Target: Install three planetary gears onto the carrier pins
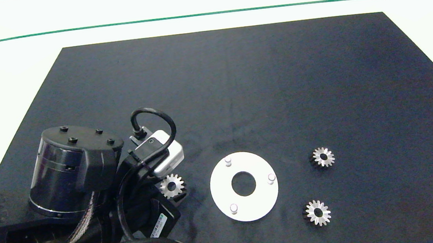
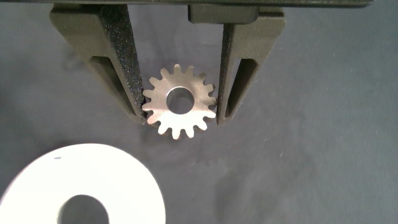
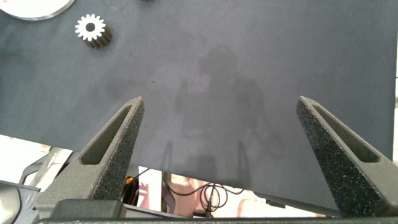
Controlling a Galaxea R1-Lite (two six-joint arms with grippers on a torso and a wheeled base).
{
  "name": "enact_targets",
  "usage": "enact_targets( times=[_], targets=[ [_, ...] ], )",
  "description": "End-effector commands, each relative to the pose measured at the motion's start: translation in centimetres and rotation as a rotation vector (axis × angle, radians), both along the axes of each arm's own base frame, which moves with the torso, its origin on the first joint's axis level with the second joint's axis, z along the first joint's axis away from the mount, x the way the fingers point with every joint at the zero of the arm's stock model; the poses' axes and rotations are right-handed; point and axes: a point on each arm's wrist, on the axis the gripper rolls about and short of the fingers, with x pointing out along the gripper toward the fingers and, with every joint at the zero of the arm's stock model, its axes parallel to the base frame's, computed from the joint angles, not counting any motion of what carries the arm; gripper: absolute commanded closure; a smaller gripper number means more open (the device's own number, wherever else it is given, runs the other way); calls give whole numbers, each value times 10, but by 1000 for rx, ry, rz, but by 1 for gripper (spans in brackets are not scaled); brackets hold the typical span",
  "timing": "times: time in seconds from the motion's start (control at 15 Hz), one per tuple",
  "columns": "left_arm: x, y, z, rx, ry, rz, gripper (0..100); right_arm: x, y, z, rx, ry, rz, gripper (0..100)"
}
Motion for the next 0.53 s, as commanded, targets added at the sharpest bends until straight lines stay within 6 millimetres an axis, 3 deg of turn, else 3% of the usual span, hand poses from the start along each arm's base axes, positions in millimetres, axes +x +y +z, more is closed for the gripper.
enact_targets(
  times=[0.07, 0.53],
  targets=[
    [-12, -6, 6, -13, -24, -50, 100, -1, 0, -1, -2, 1, -1, 0],
    [-23, -39, 0, 11, -7, -170, 100, -1, -1, 5, -2, -14, -14, 0]
  ],
)
